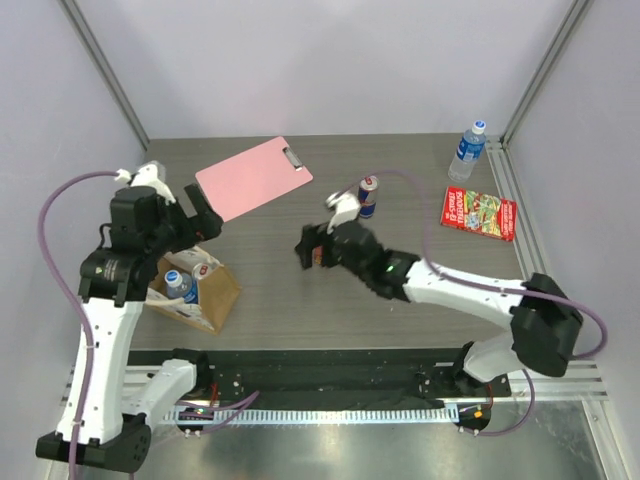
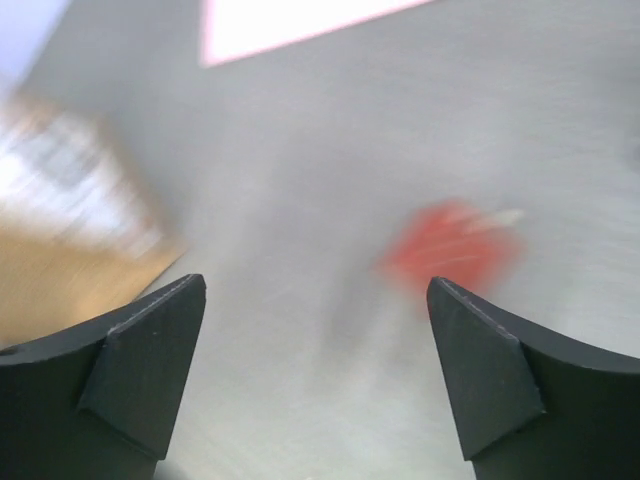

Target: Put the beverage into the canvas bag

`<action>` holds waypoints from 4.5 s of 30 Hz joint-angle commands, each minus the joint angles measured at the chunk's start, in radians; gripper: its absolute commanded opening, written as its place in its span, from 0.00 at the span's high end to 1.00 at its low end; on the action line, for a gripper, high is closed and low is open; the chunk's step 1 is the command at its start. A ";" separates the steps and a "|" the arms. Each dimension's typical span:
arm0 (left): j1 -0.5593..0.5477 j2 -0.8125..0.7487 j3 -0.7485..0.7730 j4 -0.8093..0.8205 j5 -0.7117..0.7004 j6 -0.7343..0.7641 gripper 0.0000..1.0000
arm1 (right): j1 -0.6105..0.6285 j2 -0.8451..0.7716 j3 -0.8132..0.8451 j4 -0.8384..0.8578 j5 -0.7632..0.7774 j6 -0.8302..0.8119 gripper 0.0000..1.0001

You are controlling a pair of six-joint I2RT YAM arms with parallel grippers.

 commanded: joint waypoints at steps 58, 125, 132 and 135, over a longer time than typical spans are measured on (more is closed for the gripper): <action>-0.273 -0.038 -0.349 0.441 0.047 0.090 0.00 | -0.220 -0.285 -0.022 -0.324 -0.045 -0.249 0.76; -1.015 0.434 -0.179 0.359 -0.346 0.055 0.09 | -0.396 -0.593 -0.277 -0.432 0.059 -0.067 0.05; -1.023 0.442 -0.184 0.375 -0.306 0.031 0.09 | -0.397 -0.603 -0.285 -0.423 0.045 -0.071 0.05; -1.026 0.448 -0.199 0.398 -0.275 0.020 0.09 | -0.399 -0.604 -0.288 -0.420 0.040 -0.071 0.05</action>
